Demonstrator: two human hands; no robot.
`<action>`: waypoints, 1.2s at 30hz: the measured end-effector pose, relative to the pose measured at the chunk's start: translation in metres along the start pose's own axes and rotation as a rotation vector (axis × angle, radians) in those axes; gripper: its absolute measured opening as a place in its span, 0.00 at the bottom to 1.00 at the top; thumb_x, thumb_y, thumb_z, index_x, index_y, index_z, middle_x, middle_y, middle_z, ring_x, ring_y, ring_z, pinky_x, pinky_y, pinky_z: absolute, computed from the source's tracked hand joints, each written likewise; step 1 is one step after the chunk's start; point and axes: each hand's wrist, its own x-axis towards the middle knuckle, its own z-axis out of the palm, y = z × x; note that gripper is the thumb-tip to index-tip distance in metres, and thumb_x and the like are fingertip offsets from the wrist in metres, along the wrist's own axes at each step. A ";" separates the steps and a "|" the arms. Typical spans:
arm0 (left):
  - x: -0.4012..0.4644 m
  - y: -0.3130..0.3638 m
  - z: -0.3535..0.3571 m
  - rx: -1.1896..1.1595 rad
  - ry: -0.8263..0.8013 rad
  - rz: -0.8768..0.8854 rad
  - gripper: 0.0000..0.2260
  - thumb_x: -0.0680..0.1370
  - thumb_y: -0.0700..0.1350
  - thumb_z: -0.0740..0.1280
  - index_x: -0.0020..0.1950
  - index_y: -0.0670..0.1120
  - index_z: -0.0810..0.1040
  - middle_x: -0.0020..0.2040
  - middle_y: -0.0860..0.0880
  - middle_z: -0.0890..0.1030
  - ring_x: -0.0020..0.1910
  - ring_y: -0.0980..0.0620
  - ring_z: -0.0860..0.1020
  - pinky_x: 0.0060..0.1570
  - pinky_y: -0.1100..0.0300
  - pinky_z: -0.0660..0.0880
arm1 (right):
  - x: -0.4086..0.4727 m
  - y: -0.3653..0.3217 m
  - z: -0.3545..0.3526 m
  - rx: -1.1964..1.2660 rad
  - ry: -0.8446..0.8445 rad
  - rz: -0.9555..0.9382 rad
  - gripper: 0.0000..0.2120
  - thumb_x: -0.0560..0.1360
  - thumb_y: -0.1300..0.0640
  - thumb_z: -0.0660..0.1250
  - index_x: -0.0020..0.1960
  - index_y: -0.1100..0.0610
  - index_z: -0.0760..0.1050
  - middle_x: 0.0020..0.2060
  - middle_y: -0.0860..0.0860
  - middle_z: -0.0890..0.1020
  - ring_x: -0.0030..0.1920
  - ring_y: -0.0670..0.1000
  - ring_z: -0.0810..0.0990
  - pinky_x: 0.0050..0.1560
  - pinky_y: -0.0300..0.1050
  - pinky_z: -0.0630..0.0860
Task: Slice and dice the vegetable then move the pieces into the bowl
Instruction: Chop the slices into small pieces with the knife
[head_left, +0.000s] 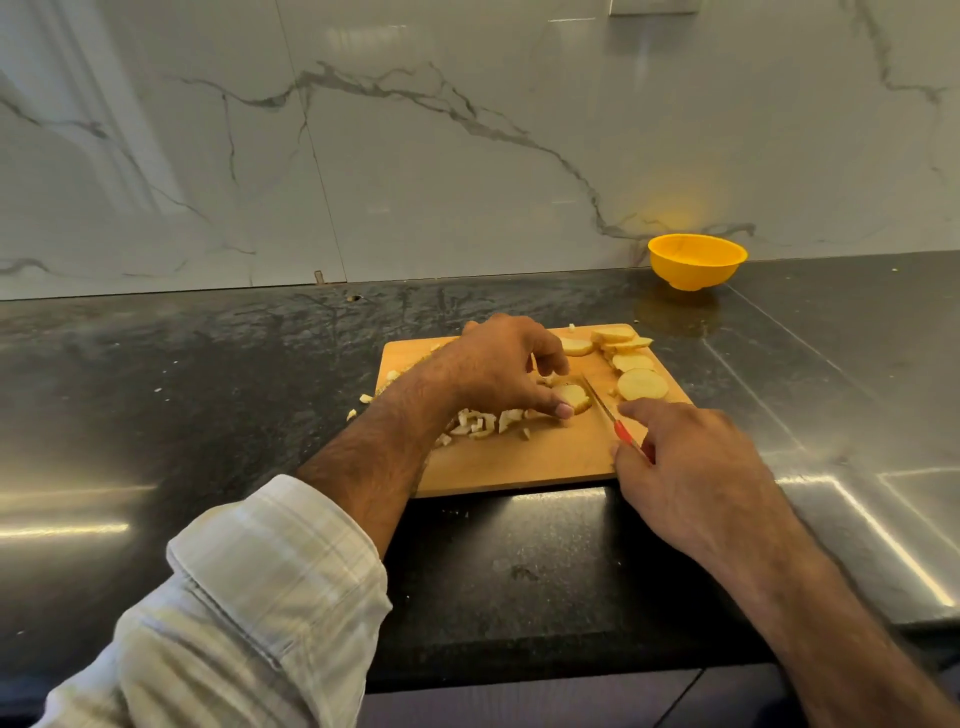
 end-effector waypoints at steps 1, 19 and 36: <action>0.000 -0.001 -0.001 0.024 -0.002 -0.007 0.18 0.73 0.60 0.79 0.59 0.56 0.84 0.54 0.60 0.81 0.54 0.60 0.76 0.72 0.34 0.68 | 0.000 -0.001 -0.001 -0.012 -0.006 -0.001 0.18 0.84 0.46 0.64 0.73 0.45 0.73 0.60 0.46 0.79 0.53 0.47 0.72 0.52 0.42 0.74; 0.006 0.000 0.007 0.204 0.032 0.029 0.07 0.84 0.51 0.68 0.60 0.60 0.82 0.64 0.58 0.76 0.68 0.55 0.69 0.72 0.38 0.58 | -0.003 0.002 0.007 0.089 0.064 0.016 0.17 0.82 0.45 0.66 0.69 0.47 0.80 0.53 0.46 0.83 0.47 0.45 0.77 0.47 0.40 0.76; -0.001 0.004 0.004 -0.026 0.003 0.029 0.13 0.74 0.55 0.80 0.57 0.55 0.86 0.53 0.61 0.83 0.58 0.59 0.78 0.71 0.36 0.69 | -0.011 -0.020 0.006 -0.012 0.039 -0.010 0.13 0.84 0.49 0.62 0.65 0.49 0.79 0.57 0.47 0.82 0.50 0.47 0.75 0.49 0.43 0.76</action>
